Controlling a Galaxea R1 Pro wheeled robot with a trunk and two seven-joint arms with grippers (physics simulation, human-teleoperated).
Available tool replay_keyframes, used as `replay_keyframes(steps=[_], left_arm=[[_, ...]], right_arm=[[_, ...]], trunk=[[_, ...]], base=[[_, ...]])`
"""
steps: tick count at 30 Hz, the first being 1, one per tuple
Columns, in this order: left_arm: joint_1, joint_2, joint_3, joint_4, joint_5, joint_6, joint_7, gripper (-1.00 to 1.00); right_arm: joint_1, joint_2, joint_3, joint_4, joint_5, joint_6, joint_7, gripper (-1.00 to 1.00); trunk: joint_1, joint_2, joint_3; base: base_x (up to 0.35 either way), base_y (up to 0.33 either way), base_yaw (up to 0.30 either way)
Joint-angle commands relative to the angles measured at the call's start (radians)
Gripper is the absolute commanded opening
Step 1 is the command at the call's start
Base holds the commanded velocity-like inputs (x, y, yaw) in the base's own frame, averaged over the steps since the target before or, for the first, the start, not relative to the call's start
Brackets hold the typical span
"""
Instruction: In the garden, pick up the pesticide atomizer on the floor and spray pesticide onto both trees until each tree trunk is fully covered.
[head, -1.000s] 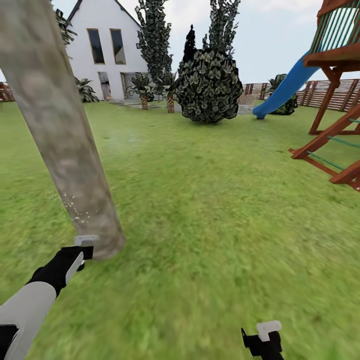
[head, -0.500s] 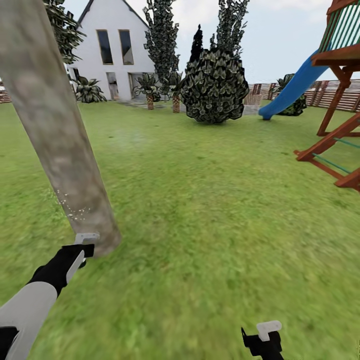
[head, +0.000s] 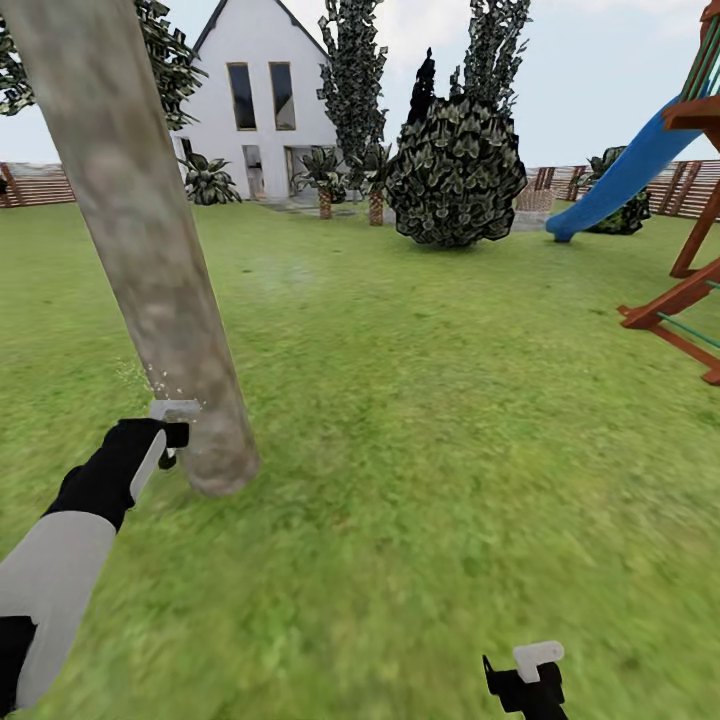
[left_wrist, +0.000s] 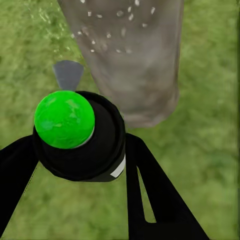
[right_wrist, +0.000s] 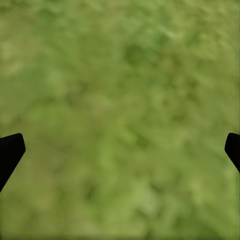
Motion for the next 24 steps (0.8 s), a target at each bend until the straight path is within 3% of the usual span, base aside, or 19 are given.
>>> replay_keyframes(steps=[1,7,10,18,22,24], left_arm=[[-0.001,0.001,0.0,-0.007,0.001,0.002,0.0,-1.0],[0.008,0.004,0.004,-0.108,0.001,0.006,0.013,-1.0],[0.008,0.001,0.003,-0.113,0.001,0.004,0.041,-1.0],[0.012,0.004,0.004,-0.105,0.001,0.005,0.046,-1.0],[0.064,0.027,0.05,-0.096,0.001,0.006,0.045,-1.0],[0.075,0.028,0.053,-0.096,0.001,0.006,0.045,-1.0]], right_arm=[[0.0,0.0,0.0,0.0,0.0,0.0,0.0,1.0],[0.0,0.001,0.0,-0.001,0.0,0.0,0.0,1.0],[0.0,0.001,0.0,-0.001,0.0,0.0,0.0,1.0],[0.0,0.001,0.0,-0.001,0.0,0.0,0.0,1.0],[0.001,0.001,0.0,0.0,0.0,0.0,0.0,1.0],[0.001,0.001,0.0,0.0,0.0,0.0,0.0,1.0]], trunk=[[0.0,0.0,0.0],[0.0,0.0,0.0],[0.0,0.0,0.0],[0.0,0.0,0.0],[0.0,0.0,0.0],[0.0,0.0,0.0]], base=[[0.0,0.0,0.0],[0.02,-0.023,0.0],[0.16,-0.202,0.0],[0.115,-0.251,0.0],[0.135,-0.253,0.112],[0.221,-0.2,0.261]])
